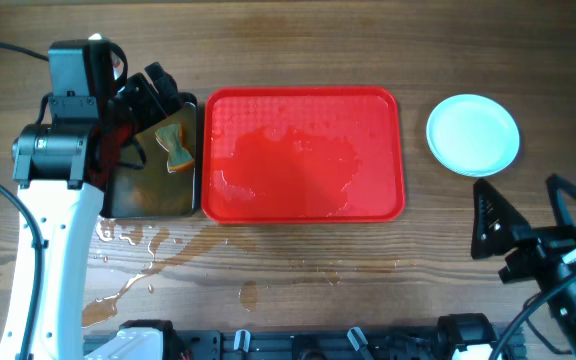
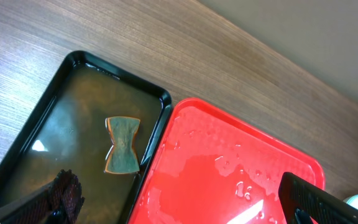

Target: Clean dirty plates on tray and stack at the side

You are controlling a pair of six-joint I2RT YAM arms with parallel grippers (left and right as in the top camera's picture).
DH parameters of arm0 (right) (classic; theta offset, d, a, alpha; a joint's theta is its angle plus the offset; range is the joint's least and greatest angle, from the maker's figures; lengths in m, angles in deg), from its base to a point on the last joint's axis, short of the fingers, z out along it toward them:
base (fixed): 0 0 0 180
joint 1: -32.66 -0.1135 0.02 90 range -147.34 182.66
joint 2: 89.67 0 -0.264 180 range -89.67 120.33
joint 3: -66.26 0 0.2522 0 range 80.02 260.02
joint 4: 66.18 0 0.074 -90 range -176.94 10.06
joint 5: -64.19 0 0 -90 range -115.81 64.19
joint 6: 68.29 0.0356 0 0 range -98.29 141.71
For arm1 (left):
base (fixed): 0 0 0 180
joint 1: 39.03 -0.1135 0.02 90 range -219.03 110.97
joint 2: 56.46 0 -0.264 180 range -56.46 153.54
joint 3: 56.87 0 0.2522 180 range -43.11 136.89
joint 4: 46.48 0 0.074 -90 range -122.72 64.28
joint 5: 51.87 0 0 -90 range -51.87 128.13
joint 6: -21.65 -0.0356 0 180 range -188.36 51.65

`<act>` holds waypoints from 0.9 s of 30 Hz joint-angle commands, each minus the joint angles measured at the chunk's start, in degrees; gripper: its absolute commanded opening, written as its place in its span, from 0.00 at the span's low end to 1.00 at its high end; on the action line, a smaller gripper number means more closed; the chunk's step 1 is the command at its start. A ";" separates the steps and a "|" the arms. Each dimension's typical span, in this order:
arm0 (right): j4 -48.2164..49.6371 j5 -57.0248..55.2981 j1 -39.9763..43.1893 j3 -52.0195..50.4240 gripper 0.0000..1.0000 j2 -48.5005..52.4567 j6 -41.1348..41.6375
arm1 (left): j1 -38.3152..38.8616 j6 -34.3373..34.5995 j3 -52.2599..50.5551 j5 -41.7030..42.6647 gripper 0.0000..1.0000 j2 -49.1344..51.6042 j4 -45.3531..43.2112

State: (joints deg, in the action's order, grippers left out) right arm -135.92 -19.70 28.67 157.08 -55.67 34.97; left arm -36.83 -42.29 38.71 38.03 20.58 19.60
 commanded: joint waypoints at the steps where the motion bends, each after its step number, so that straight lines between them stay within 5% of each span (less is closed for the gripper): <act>1: 7.69 -4.70 -0.13 -9.75 1.00 -2.62 -1.81 | 0.20 -0.09 0.07 0.50 1.00 0.00 -0.15; 6: 39.32 -0.26 -0.13 -39.04 1.00 -13.25 -3.19 | 0.20 -0.09 0.04 0.48 1.00 0.00 -0.15; 10: 53.37 -0.11 -0.13 -58.97 1.00 -23.10 -2.54 | 0.20 -0.09 0.04 0.50 1.00 0.00 -0.15; 18: 58.16 -0.15 -0.31 -76.02 1.00 -33.83 -1.05 | 0.20 -0.09 0.04 0.50 1.00 0.00 -0.15; 27: 56.39 -0.15 -0.31 -76.76 1.00 -33.24 2.19 | 0.20 -0.09 0.04 0.50 1.00 0.00 -0.15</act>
State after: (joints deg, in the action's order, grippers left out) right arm -79.84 -20.68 28.67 80.38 -88.57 35.98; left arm -36.83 -42.29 38.71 38.03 20.58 19.60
